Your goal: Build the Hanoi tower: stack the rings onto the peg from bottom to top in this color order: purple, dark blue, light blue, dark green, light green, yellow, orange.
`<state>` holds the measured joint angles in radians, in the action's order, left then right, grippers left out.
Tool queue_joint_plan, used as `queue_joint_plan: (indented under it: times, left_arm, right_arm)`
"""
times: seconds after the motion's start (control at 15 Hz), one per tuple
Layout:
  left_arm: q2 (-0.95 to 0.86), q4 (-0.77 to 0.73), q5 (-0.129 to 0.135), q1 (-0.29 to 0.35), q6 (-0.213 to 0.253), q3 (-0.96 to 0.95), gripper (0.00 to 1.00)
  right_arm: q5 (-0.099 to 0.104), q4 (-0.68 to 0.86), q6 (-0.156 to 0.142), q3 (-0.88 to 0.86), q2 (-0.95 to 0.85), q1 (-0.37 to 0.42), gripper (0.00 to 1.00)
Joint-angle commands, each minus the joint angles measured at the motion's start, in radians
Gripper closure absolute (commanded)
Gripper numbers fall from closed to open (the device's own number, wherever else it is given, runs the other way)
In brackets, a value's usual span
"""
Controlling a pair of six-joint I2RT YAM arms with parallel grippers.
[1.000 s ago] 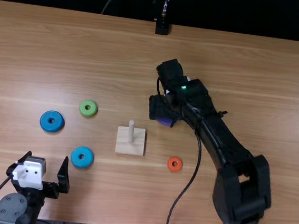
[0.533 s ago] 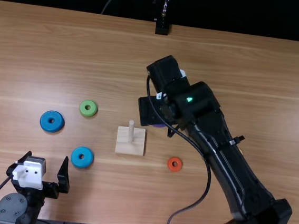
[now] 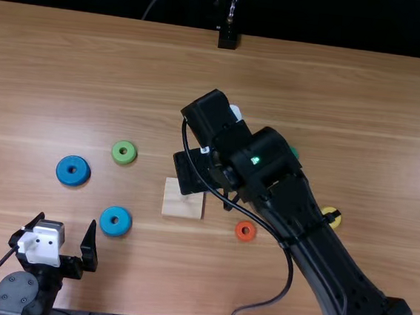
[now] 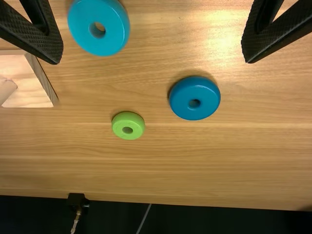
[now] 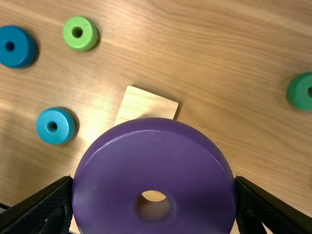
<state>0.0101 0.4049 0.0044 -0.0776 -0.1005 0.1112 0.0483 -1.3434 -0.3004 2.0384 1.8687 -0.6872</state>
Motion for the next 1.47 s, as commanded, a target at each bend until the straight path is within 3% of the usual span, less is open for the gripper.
queue_joint_plan:
  times: [0.0,0.53,1.4]
  left_arm:
    - [-0.010,0.077,-0.001,0.007,0.014,-0.111,0.00]
    - [-0.010,0.076,-0.001,0.006,0.014,-0.111,0.00]
    - [-0.010,0.076,-0.001,0.007,0.014,-0.111,0.00]
  right_arm:
    - [0.007,0.004,-0.005,0.028,-0.042,-0.006,1.00]
    - [0.007,0.010,-0.016,0.097,0.015,-0.072,1.00]
    - [0.007,0.015,-0.018,0.097,0.098,-0.074,1.00]
